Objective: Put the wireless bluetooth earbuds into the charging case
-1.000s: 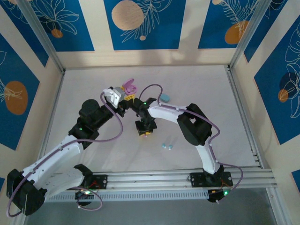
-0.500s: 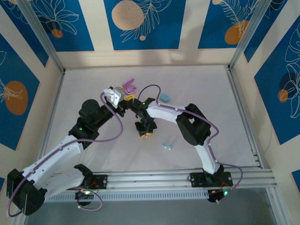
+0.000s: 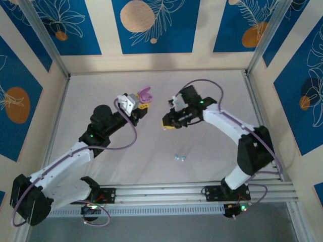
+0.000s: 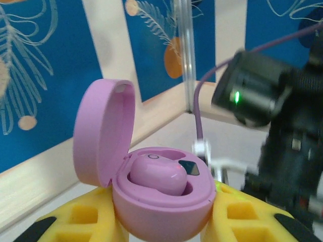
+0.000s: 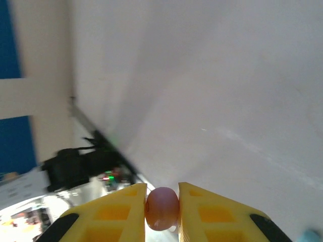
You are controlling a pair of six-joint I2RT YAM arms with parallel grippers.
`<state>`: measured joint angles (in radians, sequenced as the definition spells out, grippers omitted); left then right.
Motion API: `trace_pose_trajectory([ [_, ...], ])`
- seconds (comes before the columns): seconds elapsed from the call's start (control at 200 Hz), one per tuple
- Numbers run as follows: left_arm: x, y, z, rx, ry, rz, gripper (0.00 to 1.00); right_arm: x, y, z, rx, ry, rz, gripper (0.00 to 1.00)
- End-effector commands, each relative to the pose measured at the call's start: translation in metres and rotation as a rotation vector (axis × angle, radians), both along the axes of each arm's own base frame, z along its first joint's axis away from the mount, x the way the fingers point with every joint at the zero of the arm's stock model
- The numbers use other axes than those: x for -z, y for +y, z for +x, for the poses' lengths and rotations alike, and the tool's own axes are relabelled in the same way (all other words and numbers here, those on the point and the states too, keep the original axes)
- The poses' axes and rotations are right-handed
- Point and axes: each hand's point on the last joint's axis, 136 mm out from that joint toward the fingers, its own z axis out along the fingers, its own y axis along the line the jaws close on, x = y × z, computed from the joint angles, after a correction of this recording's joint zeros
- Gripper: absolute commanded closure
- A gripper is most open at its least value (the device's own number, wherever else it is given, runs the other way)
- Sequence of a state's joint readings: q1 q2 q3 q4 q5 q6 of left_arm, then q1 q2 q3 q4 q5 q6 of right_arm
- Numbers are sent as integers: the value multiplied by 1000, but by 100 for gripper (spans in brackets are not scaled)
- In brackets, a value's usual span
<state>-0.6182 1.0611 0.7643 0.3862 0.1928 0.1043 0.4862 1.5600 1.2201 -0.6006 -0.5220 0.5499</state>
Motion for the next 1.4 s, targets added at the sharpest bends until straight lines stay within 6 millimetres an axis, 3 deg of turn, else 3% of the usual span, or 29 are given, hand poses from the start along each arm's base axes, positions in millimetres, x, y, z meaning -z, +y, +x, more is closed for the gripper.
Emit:
trace_pose_trajectory([
  [0.0, -21, -16, -7, 98, -47, -52, 76, -48, -7, -24, -87, 21, 230, 79],
  [0.185, -10, -40, -12, 232, -44, -42, 76, -102, -46, -26, -35, -41, 395, 79],
  [0.41, -1, -66, -24, 402, -60, -63, 75, -141, -61, -34, -32, -130, 441, 79],
  [0.69, 5, -80, -30, 472, -69, -59, 76, -153, -58, -24, -15, -197, 417, 79],
  [1.396, 3, -93, -38, 544, -40, -52, 76, -148, -39, 5, 8, -241, 378, 79],
])
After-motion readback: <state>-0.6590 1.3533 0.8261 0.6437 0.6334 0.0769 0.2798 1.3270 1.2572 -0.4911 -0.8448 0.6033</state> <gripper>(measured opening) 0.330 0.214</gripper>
